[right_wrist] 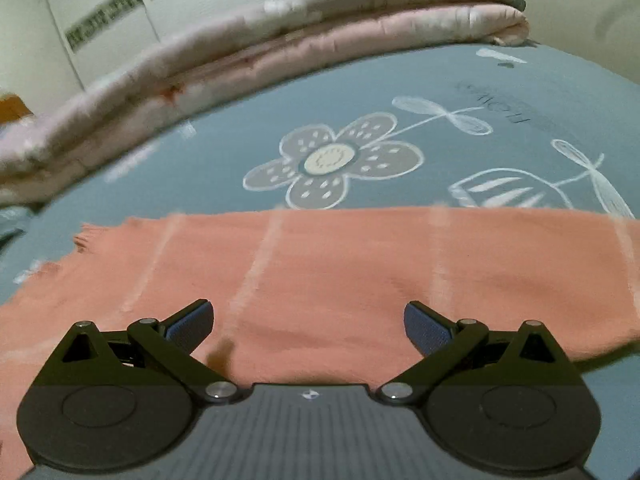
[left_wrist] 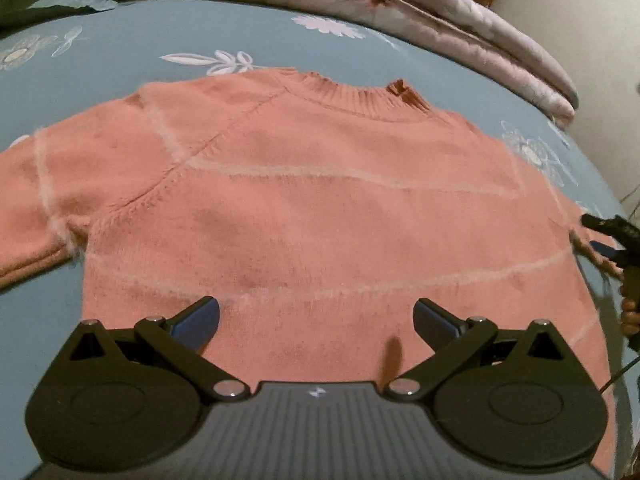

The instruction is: Fold clothes

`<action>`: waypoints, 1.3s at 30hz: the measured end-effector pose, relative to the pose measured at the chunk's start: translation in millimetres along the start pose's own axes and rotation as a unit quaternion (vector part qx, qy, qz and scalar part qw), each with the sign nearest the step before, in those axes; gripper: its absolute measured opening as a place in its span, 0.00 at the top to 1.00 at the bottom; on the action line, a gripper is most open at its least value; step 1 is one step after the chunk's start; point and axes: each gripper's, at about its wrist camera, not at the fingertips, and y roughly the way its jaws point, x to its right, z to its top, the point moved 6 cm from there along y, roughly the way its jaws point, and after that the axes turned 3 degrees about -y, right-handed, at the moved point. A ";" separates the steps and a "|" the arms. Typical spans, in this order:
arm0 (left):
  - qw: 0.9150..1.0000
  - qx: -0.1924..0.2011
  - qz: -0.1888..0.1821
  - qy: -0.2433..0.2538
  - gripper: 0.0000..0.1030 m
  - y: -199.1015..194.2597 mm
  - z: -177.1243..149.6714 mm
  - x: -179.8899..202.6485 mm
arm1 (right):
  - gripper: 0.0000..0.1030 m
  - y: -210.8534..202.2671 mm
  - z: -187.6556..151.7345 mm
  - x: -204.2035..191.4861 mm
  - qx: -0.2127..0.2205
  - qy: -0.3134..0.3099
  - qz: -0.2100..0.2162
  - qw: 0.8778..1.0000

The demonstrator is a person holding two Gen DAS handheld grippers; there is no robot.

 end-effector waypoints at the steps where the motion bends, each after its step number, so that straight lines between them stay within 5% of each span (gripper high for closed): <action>1: 1.000 -0.002 0.000 -0.005 0.01 -0.5 1.0 -0.7 | 0.00 -5.3 -0.1 5.7 0.001 0.008 -0.003 1.000; 4: 1.000 -0.007 0.000 -0.025 0.01 -5.6 5.6 -0.8 | 0.00 -18.6 5.6 15.9 0.013 0.043 -0.021 0.999; 10: 1.000 0.003 0.003 -0.028 0.01 -13.7 4.4 7.6 | 0.00 -20.9 13.6 -2.8 0.032 0.055 0.021 0.998; 16: 0.999 -0.006 -0.014 -0.047 0.01 -9.4 -5.0 -6.3 | 0.00 -12.3 -2.4 16.4 -0.002 0.040 -0.039 0.998; 21: 0.998 -0.013 -0.035 -0.053 0.01 -8.5 -3.3 -11.1 | 0.00 -47.9 0.8 3.5 0.015 0.029 -0.052 0.998; 28: 0.999 -0.002 -0.045 -0.001 0.01 -9.7 -10.0 -7.2 | 0.00 -90.2 -21.2 -77.9 0.036 0.016 0.046 0.998; 35: 0.999 0.024 -0.024 0.023 0.01 -9.3 -15.1 -0.8 | 0.00 -78.5 -76.1 -148.0 -0.046 0.008 0.113 0.993; 39: 0.999 0.034 -0.023 0.027 0.01 -10.5 -17.3 -2.3 | 0.00 -68.4 -103.9 -174.5 -0.094 -0.021 0.105 0.990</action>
